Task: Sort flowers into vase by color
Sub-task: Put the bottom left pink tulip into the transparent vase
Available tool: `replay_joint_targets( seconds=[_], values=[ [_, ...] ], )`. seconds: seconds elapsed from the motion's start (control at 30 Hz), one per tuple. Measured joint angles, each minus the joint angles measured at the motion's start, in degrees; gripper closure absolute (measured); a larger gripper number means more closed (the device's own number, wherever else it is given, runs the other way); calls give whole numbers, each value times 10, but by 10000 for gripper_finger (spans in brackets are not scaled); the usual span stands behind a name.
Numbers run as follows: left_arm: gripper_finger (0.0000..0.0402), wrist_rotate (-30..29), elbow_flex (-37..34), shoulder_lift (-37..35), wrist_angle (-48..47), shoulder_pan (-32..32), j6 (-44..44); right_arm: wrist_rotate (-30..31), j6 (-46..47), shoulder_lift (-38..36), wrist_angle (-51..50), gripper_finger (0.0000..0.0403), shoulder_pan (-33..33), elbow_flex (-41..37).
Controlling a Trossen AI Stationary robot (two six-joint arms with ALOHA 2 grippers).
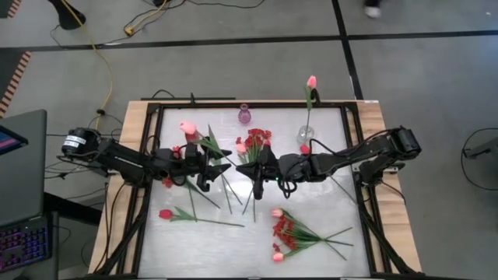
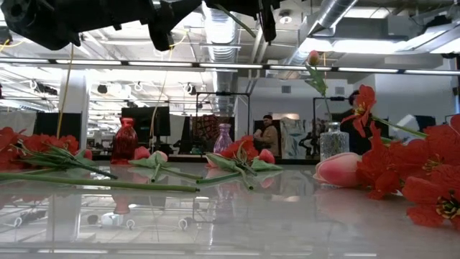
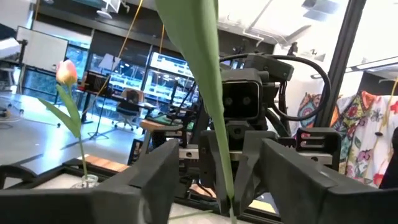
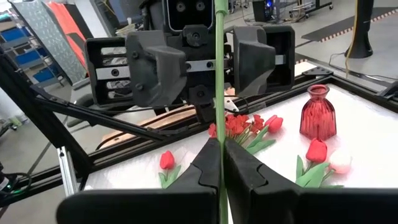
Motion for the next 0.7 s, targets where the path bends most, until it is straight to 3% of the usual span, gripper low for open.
replay_joint_targets(
  seconds=[0.4,0.7],
  values=[
    [383,0,0,0,3,0,23,1,-2,0,-1,368,-1,0],
    [400,-1,0,0,1,0,39,2,-4,0,-12,345,-4,0]
  ],
)
